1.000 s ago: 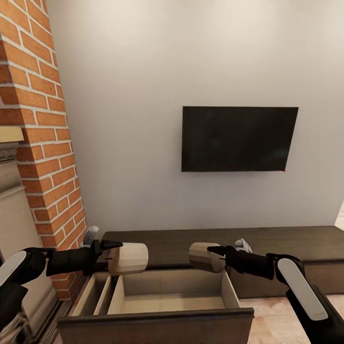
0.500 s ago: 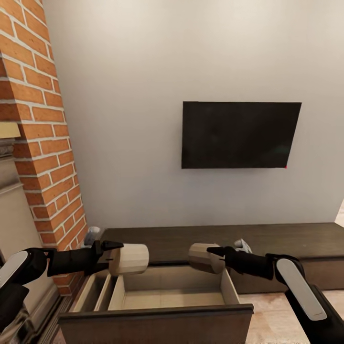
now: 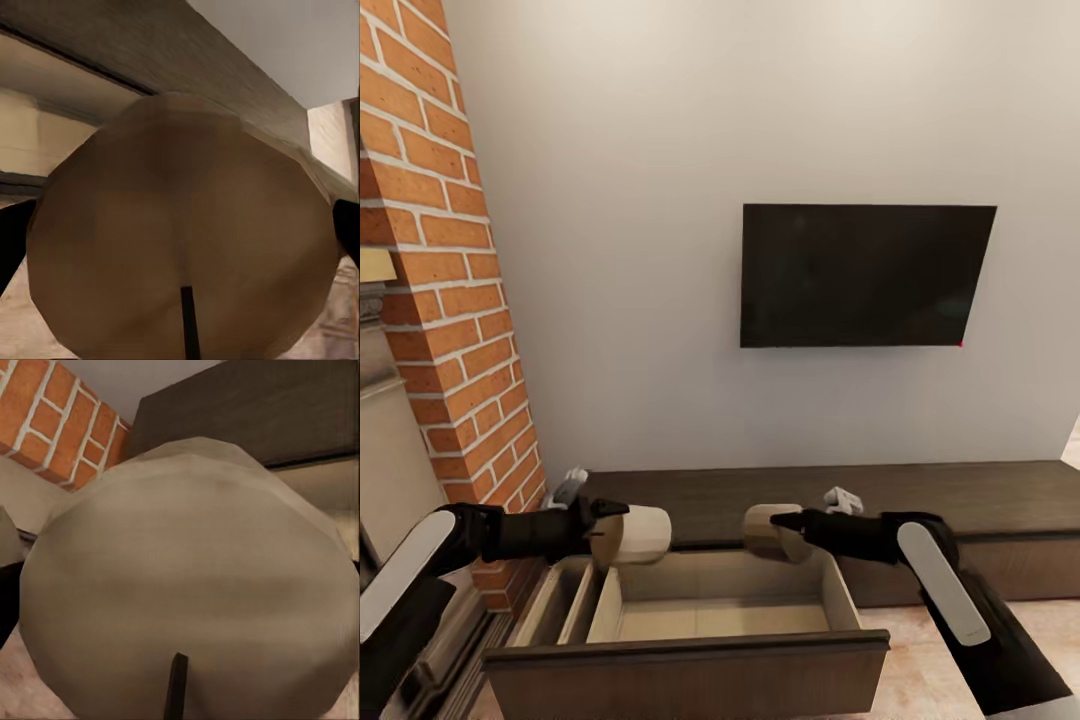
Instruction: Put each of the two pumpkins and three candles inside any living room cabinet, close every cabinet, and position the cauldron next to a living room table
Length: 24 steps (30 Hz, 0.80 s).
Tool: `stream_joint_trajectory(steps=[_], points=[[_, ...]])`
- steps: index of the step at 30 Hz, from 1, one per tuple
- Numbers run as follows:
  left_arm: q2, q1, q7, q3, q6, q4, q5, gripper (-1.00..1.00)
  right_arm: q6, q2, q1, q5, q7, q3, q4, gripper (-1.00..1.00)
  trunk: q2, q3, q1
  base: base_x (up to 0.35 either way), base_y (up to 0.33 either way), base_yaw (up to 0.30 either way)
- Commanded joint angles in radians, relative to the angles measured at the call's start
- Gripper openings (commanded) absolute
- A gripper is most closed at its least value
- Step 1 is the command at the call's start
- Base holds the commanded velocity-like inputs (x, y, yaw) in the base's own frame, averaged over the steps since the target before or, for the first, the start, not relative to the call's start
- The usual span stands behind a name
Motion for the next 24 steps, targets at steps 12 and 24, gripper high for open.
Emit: stream_joint_trajectory(steps=[12,24], points=[[-0.240,-0.245,0.459,-0.003,-0.005,0.189,-0.183,-1.00,0.003,0.321,-0.409,0.197,-0.309,0.169,0.383,-1.00,-0.001,-0.002,0.000,0.000,0.000,0.000],[-0.404,-0.304,0.484,-0.003,-0.004,0.431,-0.412,-1.00,-0.040,0.372,-0.460,0.195,-0.357,0.187,0.598,-1.00,-0.001,-0.002,0.000,0.000,0.000,0.000]])
